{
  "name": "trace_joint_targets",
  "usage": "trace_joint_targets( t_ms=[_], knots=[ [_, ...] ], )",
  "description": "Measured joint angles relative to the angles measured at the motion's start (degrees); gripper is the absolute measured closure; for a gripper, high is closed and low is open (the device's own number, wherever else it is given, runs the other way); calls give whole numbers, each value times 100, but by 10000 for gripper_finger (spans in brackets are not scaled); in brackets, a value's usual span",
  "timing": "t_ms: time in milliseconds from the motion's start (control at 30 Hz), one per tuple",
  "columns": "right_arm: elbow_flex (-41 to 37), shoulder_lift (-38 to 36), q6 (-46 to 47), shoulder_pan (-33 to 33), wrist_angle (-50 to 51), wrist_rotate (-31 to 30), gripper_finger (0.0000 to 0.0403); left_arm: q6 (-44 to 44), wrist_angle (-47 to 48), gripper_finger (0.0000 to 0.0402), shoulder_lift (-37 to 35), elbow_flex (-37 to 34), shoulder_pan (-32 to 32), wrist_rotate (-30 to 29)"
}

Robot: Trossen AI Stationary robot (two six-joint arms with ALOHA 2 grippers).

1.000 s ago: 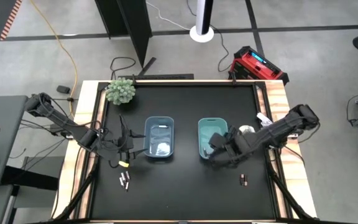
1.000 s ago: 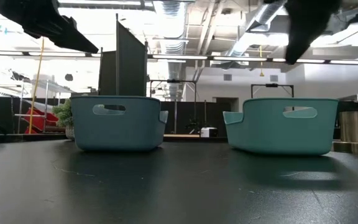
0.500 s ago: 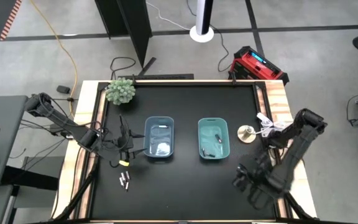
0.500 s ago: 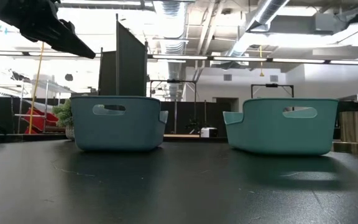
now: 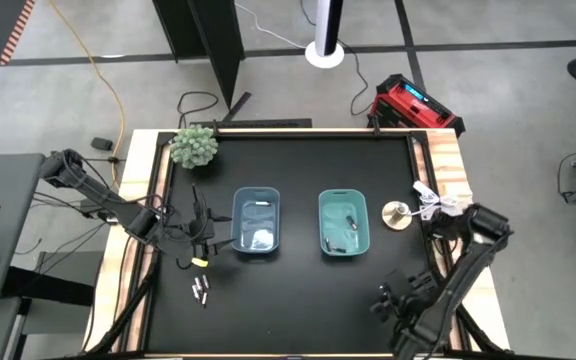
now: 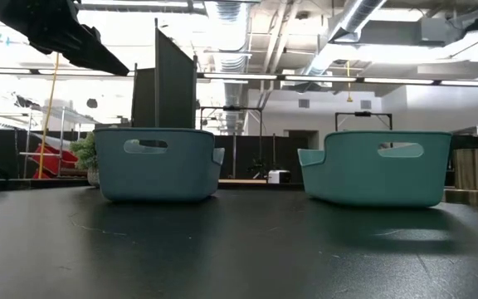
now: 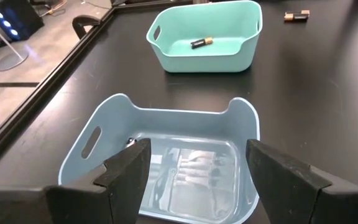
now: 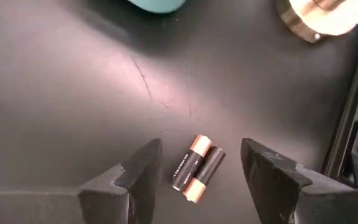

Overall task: Sort batteries
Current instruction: Put the big black battery into the green bin

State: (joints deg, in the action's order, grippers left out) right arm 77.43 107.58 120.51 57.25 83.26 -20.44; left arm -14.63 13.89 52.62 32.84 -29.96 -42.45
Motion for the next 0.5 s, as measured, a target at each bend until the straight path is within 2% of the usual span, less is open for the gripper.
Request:
trace_joint_targets(
  t_ms=[200, 367, 500],
  knots=[
    [0, 378, 150, -55, 137, 152, 171, 0, -9, 141, 0, 0, 0, 0],
    [0, 293, 57, -346, 453, -665, 171, 17, -59, 141, 0, 0, -2, 0],
    [-149, -65, -201, -539, 657, -1222, 171, 35, -84, 141, 0, 0, 0, 0]
  ],
)
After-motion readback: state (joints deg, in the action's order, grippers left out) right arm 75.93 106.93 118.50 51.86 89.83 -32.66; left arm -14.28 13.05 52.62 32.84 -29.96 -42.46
